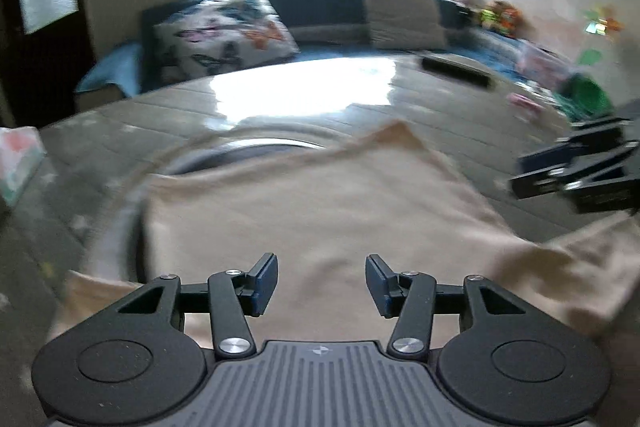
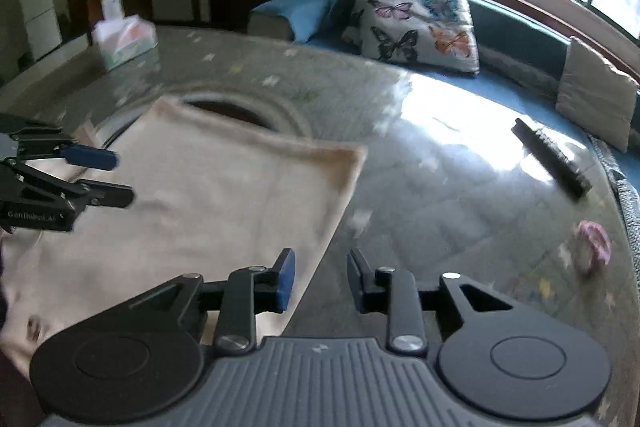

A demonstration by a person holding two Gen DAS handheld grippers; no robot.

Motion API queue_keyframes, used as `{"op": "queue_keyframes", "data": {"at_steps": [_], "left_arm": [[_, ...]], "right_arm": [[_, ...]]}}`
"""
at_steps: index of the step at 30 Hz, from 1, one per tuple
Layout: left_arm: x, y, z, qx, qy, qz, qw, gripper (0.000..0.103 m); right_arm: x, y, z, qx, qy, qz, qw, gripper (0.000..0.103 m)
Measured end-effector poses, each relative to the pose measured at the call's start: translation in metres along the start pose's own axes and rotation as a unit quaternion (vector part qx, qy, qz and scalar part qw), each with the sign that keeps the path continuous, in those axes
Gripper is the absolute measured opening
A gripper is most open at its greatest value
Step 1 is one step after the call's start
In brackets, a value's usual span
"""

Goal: Fold clothes

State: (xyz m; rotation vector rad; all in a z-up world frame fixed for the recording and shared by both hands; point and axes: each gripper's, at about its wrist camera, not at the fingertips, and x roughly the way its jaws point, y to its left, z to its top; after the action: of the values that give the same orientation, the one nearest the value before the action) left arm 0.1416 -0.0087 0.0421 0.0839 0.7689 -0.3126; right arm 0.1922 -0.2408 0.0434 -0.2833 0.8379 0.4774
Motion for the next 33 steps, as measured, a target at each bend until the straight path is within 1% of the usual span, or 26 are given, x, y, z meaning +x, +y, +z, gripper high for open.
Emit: {"op": "queue_keyframes", "data": {"at_steps": [3,6,8,9,10,12,15,19,24,28,33], "left_arm": [[-0.003,-0.03,-0.008,0.016,0.003,-0.032,0.9993,0.052],[-0.003,-0.056,-0.014,0.043,0.002,-0.05,0.9978,0.052],[-0.001,-0.069,-0.018,0.055,0.005,-0.06,0.9967,0.052],[0.0,-0.074,-0.02,0.061,0.005,-0.063,0.9961,0.052],[0.001,-0.078,-0.022,0.066,0.006,-0.067,0.9955,0.052],[0.002,-0.086,-0.027,0.077,0.009,-0.073,0.9943,0.052],[0.004,-0.092,-0.034,0.095,0.013,-0.073,0.9927,0.052],[0.003,-0.094,-0.04,0.097,0.013,-0.073,0.9925,0.052],[0.002,-0.094,-0.044,0.096,0.012,-0.072,0.9928,0.053],[0.0,-0.093,-0.046,0.091,0.01,-0.07,0.9934,0.055],[-0.002,-0.094,-0.047,0.087,0.009,-0.067,0.9939,0.058]], "right_arm": [[-0.001,0.011,-0.015,-0.005,0.006,0.015,1.0,0.033],[0.003,0.017,-0.026,0.0,0.01,0.023,1.0,0.033],[0.008,0.017,-0.032,0.002,0.011,0.016,1.0,0.033],[0.011,0.016,-0.034,0.003,0.012,0.01,1.0,0.035],[0.014,0.015,-0.037,0.006,0.012,0.005,1.0,0.04],[0.015,0.008,-0.039,0.022,0.008,0.008,1.0,0.044],[0.011,-0.001,-0.04,0.037,-0.001,0.006,0.999,0.044],[-0.006,-0.013,-0.047,0.05,-0.019,-0.01,0.999,0.044],[-0.036,-0.038,-0.07,0.083,-0.03,-0.045,0.995,0.044],[-0.065,-0.06,-0.107,0.118,-0.023,-0.09,0.989,0.044],[-0.087,-0.077,-0.15,0.162,-0.008,-0.135,0.978,0.044]]}}
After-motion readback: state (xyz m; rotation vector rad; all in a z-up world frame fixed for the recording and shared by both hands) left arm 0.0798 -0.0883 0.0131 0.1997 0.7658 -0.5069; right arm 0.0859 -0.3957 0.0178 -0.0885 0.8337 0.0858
